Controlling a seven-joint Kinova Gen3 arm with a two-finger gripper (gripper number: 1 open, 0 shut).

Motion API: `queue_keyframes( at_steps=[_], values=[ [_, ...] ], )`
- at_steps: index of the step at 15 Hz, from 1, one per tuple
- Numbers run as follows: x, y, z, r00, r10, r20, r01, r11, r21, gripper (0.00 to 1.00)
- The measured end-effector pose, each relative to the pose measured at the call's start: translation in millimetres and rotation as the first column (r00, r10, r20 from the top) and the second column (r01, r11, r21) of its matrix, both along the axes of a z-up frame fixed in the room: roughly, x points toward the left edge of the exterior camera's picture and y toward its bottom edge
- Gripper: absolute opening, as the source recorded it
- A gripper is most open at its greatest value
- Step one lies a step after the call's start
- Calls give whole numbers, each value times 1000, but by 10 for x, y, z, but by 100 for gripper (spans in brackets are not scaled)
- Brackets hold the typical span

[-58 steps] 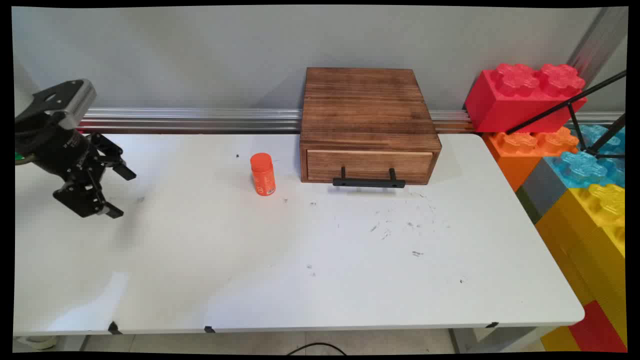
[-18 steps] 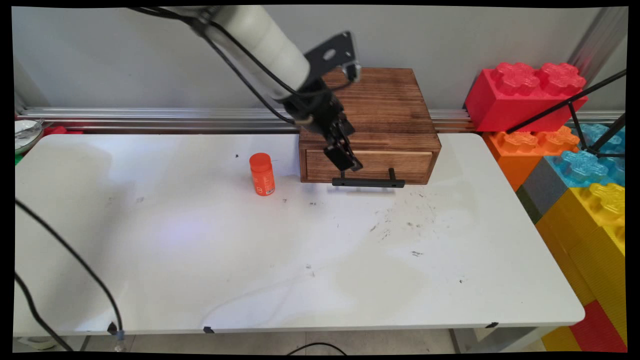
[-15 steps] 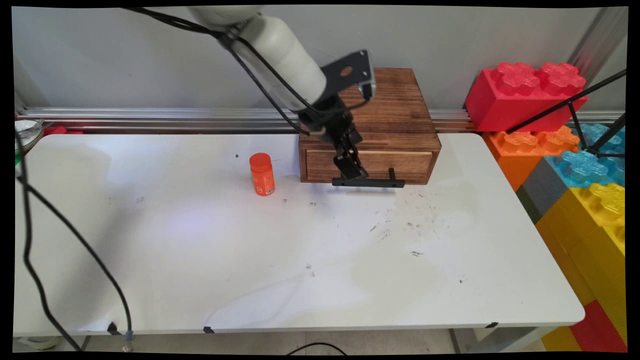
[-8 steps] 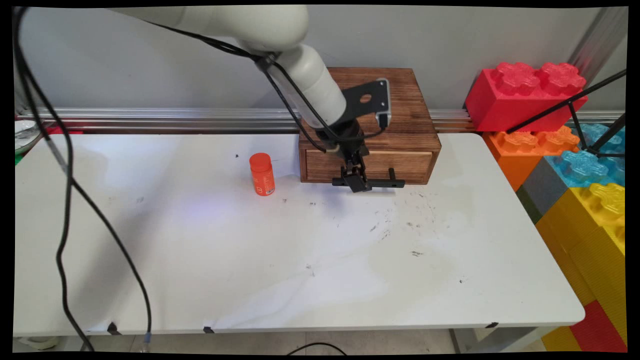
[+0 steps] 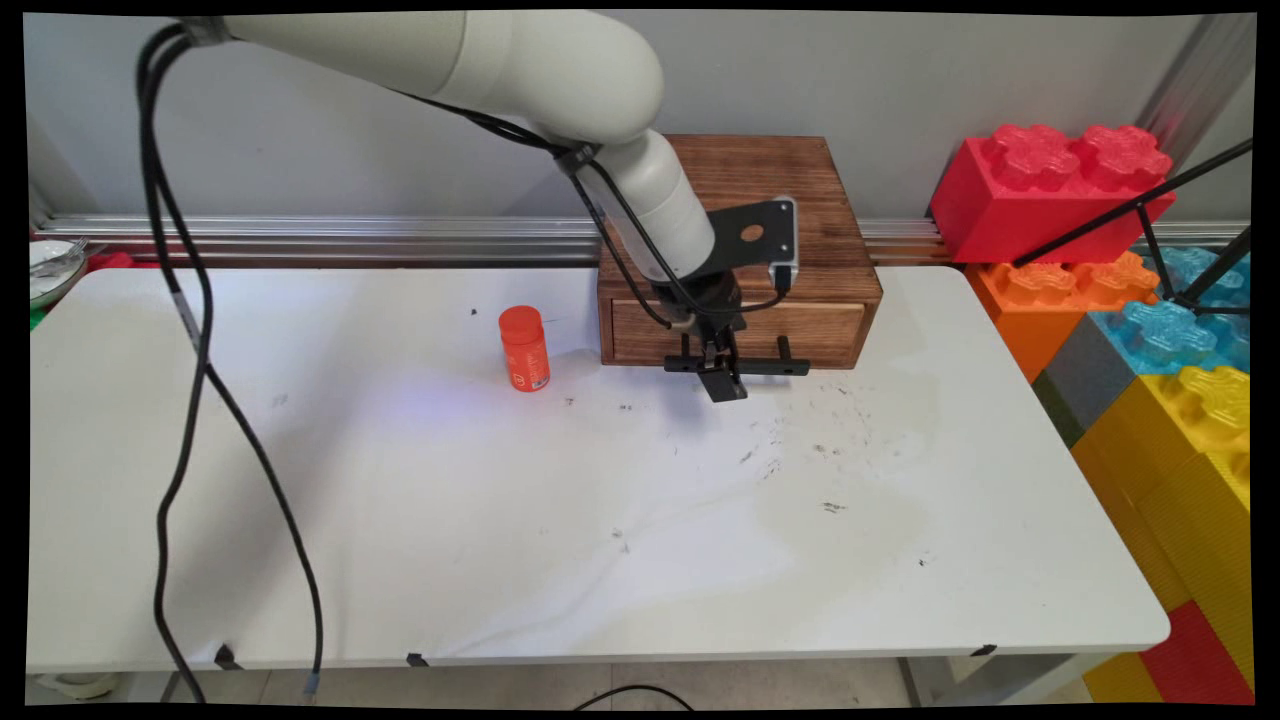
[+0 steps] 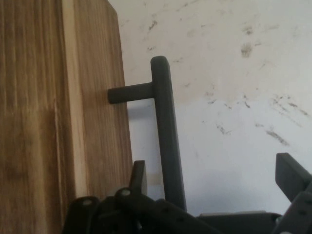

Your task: Open the drawer

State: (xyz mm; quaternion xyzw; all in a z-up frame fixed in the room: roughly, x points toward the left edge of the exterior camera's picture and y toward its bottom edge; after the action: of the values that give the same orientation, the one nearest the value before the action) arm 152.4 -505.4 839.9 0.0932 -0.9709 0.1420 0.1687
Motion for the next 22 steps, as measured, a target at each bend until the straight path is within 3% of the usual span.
queue_keyframes(
  at_steps=[10, 22],
  values=[
    [-64, -93, -275, 999, -24, 37, 23, 1000, 9, 100],
    [-150, -156, -480, 1000, -7, 30, 7, 1000, 12, 100]
  ],
)
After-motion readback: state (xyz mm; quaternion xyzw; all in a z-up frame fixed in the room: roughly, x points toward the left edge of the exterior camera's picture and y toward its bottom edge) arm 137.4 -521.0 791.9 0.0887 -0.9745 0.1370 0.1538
